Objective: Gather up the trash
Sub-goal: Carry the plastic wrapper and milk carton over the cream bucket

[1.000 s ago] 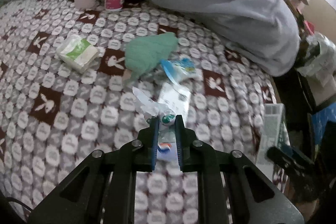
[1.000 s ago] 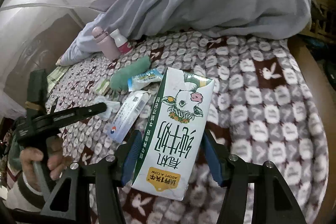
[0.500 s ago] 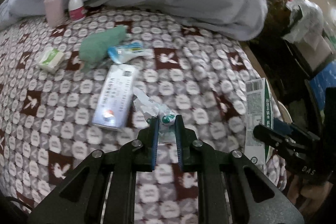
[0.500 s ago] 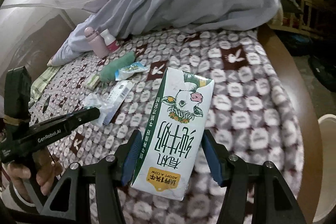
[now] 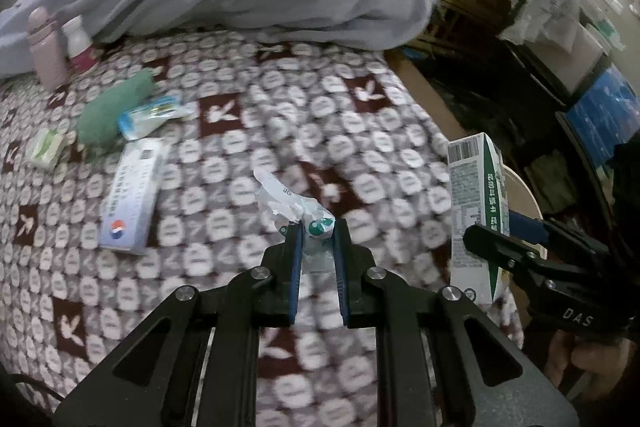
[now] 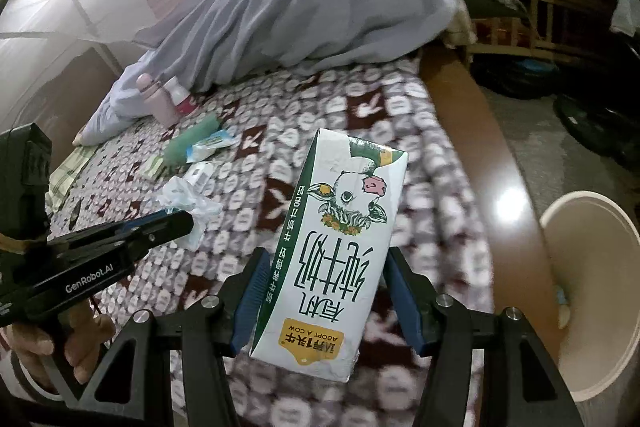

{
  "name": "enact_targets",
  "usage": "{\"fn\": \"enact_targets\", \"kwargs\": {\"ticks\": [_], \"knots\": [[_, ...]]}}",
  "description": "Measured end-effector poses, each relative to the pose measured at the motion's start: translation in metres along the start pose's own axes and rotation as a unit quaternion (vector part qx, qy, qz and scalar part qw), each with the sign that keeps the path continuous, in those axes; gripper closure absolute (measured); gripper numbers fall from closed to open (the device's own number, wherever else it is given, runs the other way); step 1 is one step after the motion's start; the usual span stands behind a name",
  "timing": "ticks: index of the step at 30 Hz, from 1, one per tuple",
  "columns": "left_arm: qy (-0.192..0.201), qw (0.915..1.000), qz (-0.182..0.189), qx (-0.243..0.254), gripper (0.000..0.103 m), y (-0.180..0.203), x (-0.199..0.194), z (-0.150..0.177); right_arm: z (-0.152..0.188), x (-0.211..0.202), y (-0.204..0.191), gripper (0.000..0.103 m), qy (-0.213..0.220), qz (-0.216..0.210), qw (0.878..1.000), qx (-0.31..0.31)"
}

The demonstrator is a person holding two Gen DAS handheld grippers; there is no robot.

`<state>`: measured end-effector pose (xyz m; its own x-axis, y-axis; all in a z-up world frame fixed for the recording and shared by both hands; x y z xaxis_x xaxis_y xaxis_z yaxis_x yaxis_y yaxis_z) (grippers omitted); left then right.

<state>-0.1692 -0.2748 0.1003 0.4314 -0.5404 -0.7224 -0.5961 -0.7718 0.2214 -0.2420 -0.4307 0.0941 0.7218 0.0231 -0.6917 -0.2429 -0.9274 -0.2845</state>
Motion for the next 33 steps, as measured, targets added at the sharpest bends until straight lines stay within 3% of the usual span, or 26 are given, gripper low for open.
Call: {"fn": "enact_targets", "kwargs": {"ticks": [19, 33], "knots": [[-0.027, 0.9959, 0.057, 0.065, 0.091, 0.096, 0.033, -0.010, 0.008, -0.043, 0.081, 0.046, 0.016, 0.065, 0.997, 0.047], [-0.038, 0.9880, 0.103, 0.108, 0.091, 0.172, 0.056, -0.016, 0.012, -0.078, 0.156, 0.046, 0.030, 0.125, 0.986, 0.104]]}}
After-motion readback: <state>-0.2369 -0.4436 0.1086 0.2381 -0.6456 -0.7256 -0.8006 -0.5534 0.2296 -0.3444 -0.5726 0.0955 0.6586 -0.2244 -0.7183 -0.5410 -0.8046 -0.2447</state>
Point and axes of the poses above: each gripper's, at about its wrist camera, not at the fingertips, and x roughly the way its jaws point, y to its right, z to its underside, the point moved 2 cm from there along x, roughly the way its jaws point, and after that the axes turned 8 degrees about y, right-handed, at the moved point
